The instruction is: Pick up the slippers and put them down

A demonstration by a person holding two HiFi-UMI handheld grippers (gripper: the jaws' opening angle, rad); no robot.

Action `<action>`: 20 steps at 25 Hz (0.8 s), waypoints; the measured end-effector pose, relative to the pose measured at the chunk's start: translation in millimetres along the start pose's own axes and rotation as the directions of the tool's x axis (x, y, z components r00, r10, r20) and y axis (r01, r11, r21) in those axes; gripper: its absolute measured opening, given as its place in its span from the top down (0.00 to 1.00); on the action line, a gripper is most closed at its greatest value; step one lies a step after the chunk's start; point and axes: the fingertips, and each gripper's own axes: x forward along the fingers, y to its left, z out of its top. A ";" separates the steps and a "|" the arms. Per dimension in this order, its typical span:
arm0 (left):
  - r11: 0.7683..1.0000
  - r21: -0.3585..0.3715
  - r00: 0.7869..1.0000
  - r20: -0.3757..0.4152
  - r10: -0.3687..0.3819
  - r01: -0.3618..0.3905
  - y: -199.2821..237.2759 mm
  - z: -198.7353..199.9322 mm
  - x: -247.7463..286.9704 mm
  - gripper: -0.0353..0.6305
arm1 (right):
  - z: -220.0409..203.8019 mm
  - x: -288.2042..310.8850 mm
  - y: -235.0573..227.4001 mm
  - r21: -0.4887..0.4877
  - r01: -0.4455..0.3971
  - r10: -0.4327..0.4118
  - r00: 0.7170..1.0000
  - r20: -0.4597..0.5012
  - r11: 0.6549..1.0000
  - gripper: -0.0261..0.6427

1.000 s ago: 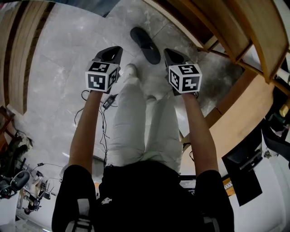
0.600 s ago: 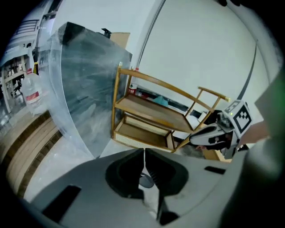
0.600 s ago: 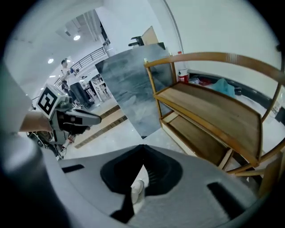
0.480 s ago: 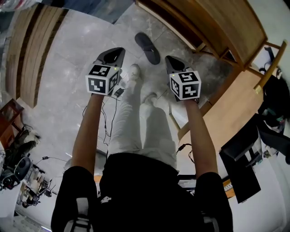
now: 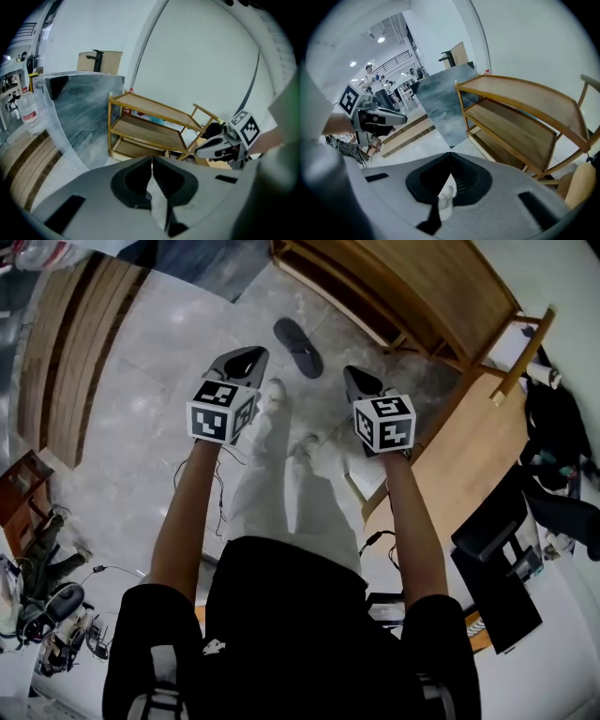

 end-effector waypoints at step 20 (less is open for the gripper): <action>0.998 0.062 0.991 0.133 -0.021 0.013 -89.6 45.3 -105.3 0.93 | 49.0 -123.0 54.3 -0.075 0.045 -0.030 0.983 0.183 0.996 0.96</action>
